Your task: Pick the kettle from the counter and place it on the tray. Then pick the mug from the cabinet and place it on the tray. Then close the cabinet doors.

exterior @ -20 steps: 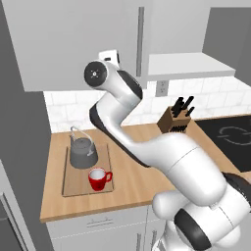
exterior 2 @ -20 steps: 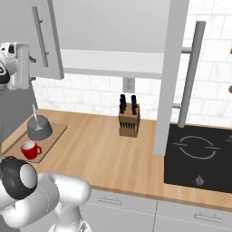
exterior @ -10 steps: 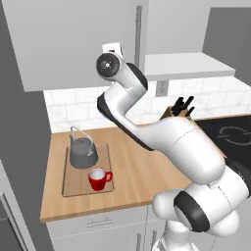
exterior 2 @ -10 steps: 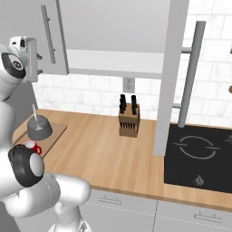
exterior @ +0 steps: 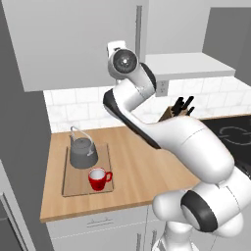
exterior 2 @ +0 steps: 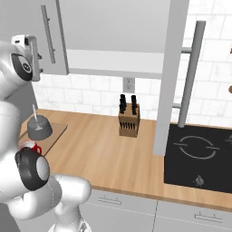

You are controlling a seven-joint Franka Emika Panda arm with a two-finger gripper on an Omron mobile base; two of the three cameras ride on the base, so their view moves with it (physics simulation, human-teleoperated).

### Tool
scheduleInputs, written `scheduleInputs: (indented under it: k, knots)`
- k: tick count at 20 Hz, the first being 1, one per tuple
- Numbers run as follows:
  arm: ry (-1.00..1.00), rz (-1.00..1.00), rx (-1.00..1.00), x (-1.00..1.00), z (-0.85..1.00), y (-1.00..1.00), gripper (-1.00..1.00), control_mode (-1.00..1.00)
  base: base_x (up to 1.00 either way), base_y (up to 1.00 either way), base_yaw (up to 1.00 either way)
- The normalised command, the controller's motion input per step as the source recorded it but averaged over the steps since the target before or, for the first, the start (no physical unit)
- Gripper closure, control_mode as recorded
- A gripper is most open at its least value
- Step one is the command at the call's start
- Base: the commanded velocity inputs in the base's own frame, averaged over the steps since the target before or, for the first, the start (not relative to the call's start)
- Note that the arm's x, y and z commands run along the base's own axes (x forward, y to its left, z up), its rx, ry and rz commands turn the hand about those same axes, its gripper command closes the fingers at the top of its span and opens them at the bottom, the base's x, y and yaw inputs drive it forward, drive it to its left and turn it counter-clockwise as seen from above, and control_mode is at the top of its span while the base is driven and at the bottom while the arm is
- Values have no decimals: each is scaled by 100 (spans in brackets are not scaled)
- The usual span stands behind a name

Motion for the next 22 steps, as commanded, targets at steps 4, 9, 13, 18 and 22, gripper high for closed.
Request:
scheduleInputs:
  k: [4, 9, 13, 18, 22]
  knots:
    - [0, 4, 0, -19, 13, -5, -100, -100, 0, 0, 0]
    - [3, 0, 0, -54, 19, -4, -100, -100, 0, 0, 0]
    - [4, 0, 0, -58, 19, -3, -100, -100, 0, 0, 0]
    - [2, 0, 6, -72, 23, -11, -100, -100, 0, 0, 0]
    - [4, -10, 20, -62, 25, -16, -100, -100, 0, 0, 0]
